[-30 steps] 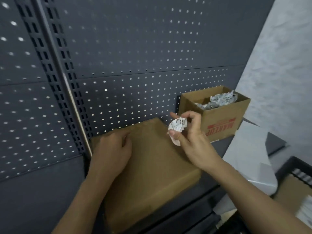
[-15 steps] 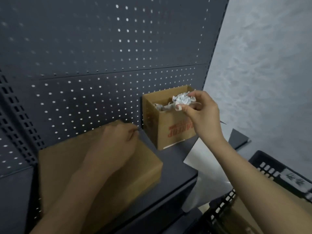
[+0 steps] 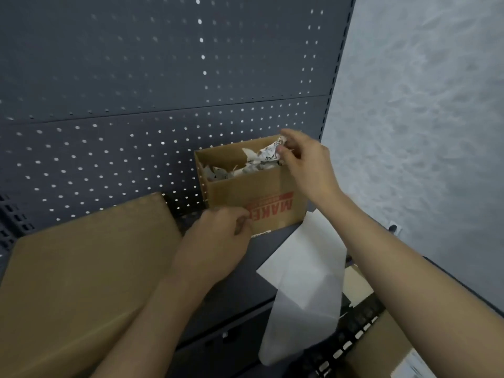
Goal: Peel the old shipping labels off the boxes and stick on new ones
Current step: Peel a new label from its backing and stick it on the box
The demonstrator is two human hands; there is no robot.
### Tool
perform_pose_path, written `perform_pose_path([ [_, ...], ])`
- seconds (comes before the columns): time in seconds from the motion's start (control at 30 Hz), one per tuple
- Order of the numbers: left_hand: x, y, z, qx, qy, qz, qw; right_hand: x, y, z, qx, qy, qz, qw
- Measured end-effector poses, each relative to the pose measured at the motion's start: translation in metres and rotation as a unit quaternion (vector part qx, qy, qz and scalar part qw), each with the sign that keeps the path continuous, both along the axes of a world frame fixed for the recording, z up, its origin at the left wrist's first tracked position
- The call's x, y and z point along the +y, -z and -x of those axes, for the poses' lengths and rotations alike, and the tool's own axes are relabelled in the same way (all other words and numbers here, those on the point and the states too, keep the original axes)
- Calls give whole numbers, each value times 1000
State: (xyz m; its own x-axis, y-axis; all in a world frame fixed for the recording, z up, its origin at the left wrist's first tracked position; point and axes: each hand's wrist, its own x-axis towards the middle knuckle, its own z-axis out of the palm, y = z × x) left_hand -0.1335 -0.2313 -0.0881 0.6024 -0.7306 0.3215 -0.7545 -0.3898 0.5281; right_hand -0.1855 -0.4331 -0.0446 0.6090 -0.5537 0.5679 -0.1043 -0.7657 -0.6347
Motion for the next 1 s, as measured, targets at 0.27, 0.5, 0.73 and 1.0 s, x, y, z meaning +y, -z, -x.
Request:
perform_pose_path([
  [0.27, -42, 17, 20, 54, 59, -50, 996, -22, 0, -9, 49, 41, 27, 998],
  [0.5, -80, 43, 31, 64, 65, -126, 988, -33, 1, -4, 123, 87, 99, 984],
  [0.73, -102, 64, 35, -3, 63, -253, 965, -42, 2, -1, 50, 64, 19, 997],
  [1.0, -101, 71, 28, 47, 69, -216, 973, -39, 4, -5, 20, 19, 8, 1000],
])
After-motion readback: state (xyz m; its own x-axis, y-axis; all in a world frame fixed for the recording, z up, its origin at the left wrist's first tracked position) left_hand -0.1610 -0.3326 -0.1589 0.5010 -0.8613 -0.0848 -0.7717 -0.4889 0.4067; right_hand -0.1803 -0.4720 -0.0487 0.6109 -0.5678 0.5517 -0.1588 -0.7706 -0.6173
